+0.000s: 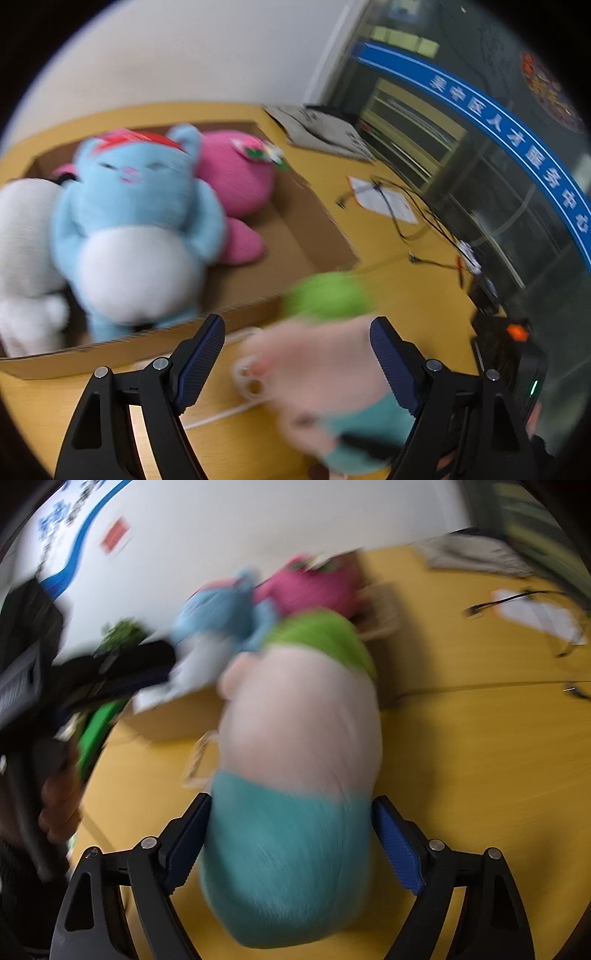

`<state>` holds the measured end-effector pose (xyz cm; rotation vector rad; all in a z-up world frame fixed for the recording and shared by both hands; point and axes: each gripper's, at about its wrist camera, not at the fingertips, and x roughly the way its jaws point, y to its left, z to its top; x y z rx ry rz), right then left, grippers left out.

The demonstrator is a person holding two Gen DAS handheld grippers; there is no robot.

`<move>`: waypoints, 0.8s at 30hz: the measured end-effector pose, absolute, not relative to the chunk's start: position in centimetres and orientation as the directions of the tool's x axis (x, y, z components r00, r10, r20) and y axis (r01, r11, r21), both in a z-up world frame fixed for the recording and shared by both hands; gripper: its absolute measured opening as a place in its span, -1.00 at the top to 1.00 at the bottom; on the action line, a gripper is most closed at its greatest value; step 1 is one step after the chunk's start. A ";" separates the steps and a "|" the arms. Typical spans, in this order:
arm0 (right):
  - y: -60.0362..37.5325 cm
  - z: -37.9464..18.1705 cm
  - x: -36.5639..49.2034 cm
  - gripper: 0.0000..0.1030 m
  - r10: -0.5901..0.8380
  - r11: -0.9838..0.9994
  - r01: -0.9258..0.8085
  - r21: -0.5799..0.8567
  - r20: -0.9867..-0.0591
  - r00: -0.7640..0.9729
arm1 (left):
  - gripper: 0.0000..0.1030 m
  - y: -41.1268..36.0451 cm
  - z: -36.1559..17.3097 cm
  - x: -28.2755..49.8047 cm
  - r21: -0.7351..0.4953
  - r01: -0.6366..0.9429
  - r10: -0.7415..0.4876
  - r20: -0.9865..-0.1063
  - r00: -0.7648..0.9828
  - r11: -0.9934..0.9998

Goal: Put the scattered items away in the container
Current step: 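Move both grippers to the pink-and-teal pig plush and grasp it, then carry the pig plush into the box beside the blue cat and release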

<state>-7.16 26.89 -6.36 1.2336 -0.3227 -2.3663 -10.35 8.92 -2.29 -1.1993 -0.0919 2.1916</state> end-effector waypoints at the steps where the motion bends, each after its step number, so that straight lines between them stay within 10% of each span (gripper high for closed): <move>1: 26.1 -6.6 -6.7 -0.73 -0.485 -0.874 0.304 0.379 -0.714 -0.505 | -0.57 9.3 -2.8 -10.4 -0.345 -0.495 0.553 -0.747 -0.370 -0.797; 24: 26.4 -3.3 -4.9 -0.47 -0.513 -0.858 0.371 0.355 -0.623 -0.591 | -0.15 11.6 1.2 -10.0 -0.298 -0.610 0.592 -0.721 -0.361 -0.734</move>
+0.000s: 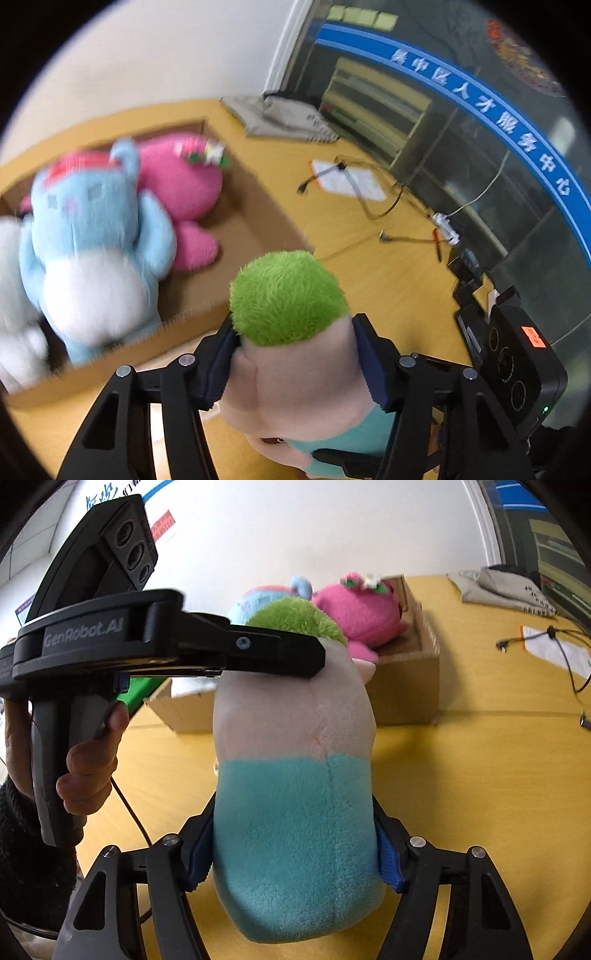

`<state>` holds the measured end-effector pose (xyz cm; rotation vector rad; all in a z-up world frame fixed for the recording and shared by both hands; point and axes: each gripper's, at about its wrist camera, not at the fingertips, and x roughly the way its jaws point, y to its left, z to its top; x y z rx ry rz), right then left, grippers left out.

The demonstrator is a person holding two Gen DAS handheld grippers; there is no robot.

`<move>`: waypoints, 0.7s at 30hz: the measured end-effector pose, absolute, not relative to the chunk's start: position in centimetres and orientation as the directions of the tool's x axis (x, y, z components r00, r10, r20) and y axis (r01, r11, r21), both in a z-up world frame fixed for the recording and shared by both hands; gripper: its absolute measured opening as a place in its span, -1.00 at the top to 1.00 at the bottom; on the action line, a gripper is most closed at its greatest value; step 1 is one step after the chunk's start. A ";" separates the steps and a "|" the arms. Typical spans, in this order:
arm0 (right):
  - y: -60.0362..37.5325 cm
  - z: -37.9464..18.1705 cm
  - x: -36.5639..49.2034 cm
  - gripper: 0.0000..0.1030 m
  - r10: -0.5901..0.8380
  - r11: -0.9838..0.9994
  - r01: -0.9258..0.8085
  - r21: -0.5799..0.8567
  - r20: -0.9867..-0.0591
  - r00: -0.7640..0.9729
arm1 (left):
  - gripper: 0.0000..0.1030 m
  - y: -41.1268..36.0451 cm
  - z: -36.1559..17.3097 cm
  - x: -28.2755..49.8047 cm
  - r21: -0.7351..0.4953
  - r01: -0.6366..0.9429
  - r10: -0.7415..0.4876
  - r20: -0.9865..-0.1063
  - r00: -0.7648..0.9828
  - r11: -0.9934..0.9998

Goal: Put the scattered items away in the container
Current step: 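Carry the pig plush into the box beside the blue cat and release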

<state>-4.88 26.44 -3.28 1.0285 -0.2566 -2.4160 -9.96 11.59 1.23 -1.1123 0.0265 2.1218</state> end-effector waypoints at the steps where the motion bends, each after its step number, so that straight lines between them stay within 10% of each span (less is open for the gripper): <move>1: 26.5 -2.3 -5.3 -0.47 -0.511 -0.860 0.374 0.348 -0.610 -0.606 | -0.15 11.6 2.6 -10.4 -0.288 -0.622 0.600 -0.706 -0.376 -0.728; 10: 26.1 7.3 -14.3 -0.47 -0.471 -0.882 0.409 0.233 -0.448 -0.760 | -0.15 11.8 12.5 -19.1 -0.175 -0.658 0.613 -0.590 -0.525 -0.732; 21: 27.0 -3.2 -22.5 -0.47 -0.408 -0.911 0.289 0.295 -0.533 -0.741 | -0.15 16.0 1.4 -29.4 -0.228 -0.618 0.523 -0.777 -0.350 -0.752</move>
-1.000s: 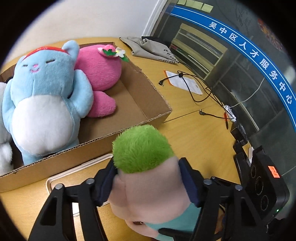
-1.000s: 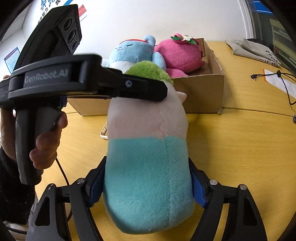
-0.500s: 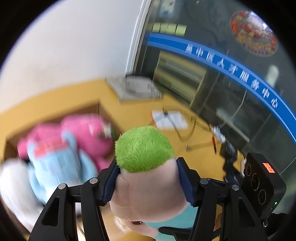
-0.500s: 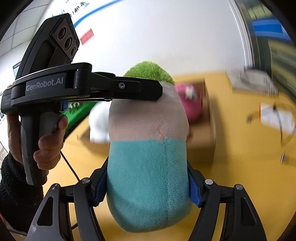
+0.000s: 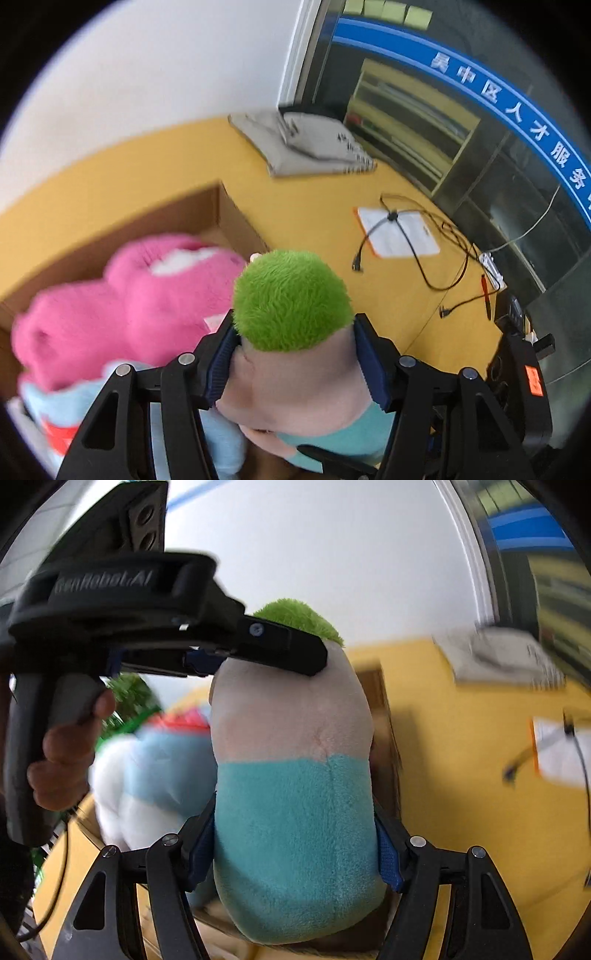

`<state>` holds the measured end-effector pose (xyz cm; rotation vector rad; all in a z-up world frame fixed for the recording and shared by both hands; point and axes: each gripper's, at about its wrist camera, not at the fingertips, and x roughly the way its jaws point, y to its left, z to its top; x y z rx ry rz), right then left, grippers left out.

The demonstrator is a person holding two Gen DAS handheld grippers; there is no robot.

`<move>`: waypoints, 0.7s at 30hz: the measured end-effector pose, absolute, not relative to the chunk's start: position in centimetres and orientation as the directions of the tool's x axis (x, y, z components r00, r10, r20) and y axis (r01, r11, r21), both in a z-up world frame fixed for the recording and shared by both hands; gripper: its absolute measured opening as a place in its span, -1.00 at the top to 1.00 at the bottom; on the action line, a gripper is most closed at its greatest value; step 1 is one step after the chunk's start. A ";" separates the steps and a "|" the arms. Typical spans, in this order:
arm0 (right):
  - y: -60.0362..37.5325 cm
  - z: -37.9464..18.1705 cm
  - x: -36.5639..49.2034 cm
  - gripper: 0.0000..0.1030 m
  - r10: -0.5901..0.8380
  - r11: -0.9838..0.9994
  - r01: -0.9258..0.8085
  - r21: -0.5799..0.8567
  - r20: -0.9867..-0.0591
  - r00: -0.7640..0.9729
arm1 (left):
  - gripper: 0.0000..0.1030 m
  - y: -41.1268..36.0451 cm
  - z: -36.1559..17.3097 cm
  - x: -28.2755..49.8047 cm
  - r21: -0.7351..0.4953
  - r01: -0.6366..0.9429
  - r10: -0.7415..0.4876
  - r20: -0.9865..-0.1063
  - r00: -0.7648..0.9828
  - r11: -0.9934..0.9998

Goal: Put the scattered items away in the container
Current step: 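Carry the pig plush into the box beside the blue cat and release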

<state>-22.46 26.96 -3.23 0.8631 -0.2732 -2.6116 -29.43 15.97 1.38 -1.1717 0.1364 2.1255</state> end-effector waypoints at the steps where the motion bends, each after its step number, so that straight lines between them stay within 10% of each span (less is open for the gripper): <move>1: 27.0 -3.4 -22.0 -0.47 -0.402 -0.914 0.287 0.288 -0.538 -0.741 | -0.15 16.1 1.3 -29.3 -0.239 -0.623 0.535 -0.772 -0.343 -0.745; 15: 27.6 -1.0 -22.3 -0.49 -0.331 -0.942 0.253 0.219 -0.720 -0.610 | -0.26 16.7 -3.7 -32.0 -0.373 -0.585 0.563 -0.807 -0.178 -0.720; 18: 28.9 -0.2 -22.0 0.07 -0.314 -0.949 0.236 0.209 -0.691 -0.651 | -0.30 18.1 -4.7 -32.2 -0.328 -0.593 0.526 -0.828 -0.194 -0.735; 21: 28.2 -2.1 -23.0 0.20 -0.304 -0.951 0.241 0.194 -0.731 -0.611 | -0.31 18.9 -5.6 -32.1 -0.273 -0.606 0.486 -0.846 -0.218 -0.747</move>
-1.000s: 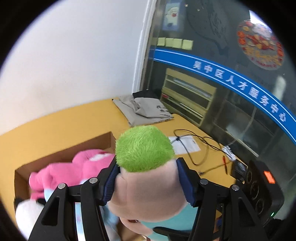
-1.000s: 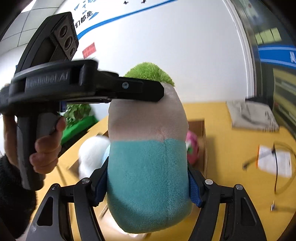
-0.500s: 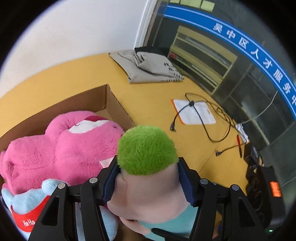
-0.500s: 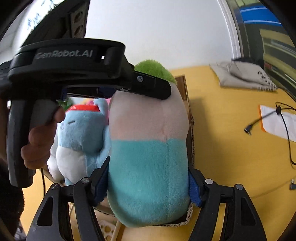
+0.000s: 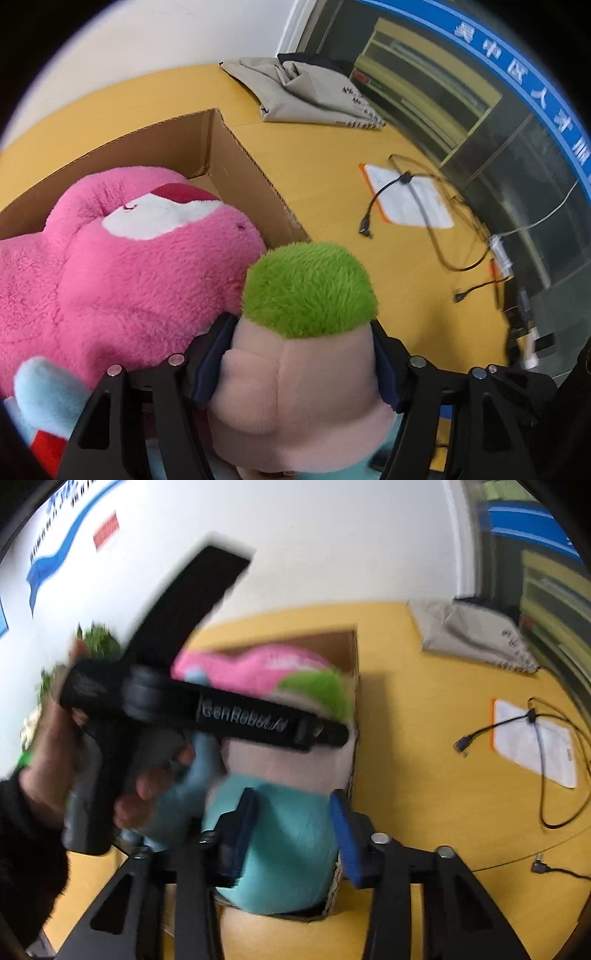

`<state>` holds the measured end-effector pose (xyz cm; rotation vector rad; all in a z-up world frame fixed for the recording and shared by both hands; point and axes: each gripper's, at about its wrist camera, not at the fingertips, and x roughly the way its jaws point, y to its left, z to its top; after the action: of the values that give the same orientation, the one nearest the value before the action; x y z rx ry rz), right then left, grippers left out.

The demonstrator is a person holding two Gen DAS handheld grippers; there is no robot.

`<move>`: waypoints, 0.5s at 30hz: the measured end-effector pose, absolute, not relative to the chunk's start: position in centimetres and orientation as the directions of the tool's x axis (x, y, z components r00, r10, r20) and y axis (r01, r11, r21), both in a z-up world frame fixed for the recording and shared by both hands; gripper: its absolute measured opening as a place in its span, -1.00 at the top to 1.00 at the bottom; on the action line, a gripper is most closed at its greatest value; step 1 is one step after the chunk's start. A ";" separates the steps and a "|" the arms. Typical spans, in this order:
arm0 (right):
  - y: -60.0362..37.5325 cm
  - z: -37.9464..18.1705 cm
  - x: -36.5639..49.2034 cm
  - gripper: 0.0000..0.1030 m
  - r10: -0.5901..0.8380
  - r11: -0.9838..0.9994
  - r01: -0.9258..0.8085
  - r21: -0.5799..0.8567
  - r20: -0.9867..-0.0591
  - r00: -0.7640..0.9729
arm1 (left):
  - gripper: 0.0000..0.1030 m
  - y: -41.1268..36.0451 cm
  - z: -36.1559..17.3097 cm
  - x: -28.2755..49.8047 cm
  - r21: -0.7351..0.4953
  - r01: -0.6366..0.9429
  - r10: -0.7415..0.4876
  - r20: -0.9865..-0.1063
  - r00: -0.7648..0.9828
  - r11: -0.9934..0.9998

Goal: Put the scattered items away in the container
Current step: 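Carry the pig plush into the box beside the blue cat and release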

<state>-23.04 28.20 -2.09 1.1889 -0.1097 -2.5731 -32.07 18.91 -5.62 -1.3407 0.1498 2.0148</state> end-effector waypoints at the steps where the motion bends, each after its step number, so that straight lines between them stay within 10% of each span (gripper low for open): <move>1: 27.9 -2.5 -23.1 0.20 -0.296 -0.953 0.236 0.188 -0.736 -0.608 | -0.31 18.8 -5.7 -32.0 -0.268 -0.609 0.483 -0.847 -0.220 -0.747; 15: 28.2 -1.1 -20.8 -0.01 -0.261 -0.964 0.204 0.167 -0.718 -0.645 | -0.38 12.2 2.7 -27.1 -0.286 -0.558 0.546 -0.746 -0.380 -0.779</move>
<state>-20.80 28.16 -1.11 1.1674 -0.1031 -2.6350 -27.07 12.22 2.66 -1.1670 0.0174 2.1695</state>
